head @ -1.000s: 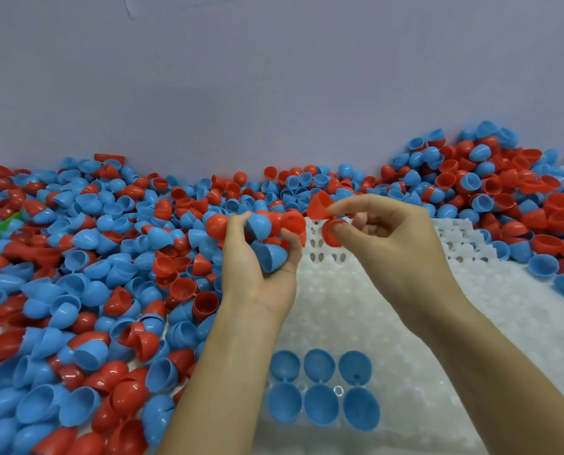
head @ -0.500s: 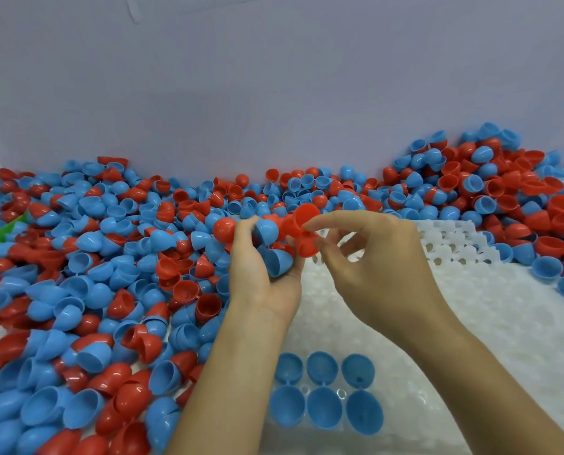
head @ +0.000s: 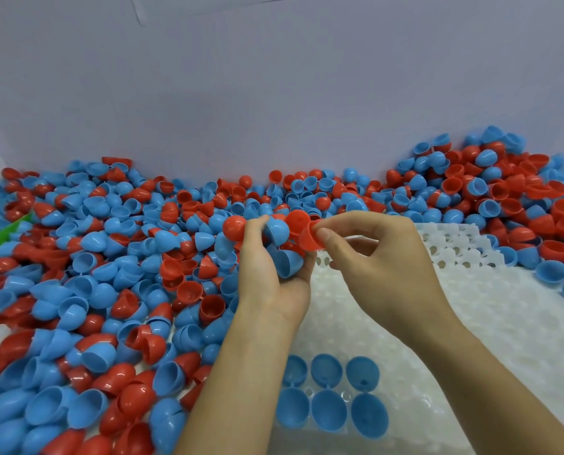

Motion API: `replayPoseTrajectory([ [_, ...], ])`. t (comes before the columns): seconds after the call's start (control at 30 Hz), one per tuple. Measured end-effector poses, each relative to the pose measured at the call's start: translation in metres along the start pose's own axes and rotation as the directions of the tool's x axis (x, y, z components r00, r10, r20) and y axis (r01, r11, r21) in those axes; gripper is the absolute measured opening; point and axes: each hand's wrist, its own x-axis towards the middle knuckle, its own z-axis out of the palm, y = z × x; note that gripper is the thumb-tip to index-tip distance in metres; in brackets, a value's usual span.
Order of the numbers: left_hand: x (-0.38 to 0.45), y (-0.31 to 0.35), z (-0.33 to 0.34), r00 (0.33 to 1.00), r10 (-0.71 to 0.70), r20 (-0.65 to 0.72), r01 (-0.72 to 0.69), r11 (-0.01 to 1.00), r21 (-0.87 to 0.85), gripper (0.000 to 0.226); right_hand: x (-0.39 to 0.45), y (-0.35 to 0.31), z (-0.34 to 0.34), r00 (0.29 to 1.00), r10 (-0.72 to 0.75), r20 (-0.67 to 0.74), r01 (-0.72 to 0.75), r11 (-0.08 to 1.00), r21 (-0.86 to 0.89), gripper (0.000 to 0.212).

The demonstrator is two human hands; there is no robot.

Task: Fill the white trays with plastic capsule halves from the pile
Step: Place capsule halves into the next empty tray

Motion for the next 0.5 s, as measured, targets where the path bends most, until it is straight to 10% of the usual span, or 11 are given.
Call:
replayPoseTrajectory([
  [0.5, 0.002, 0.001, 0.000, 0.999, -0.038, 0.001, 0.038, 0.999, -0.025, 0.019, 0.002, -0.004, -0.019, 0.998, -0.056, -0.022, 0.052, 0.987, -0.150, 0.035],
])
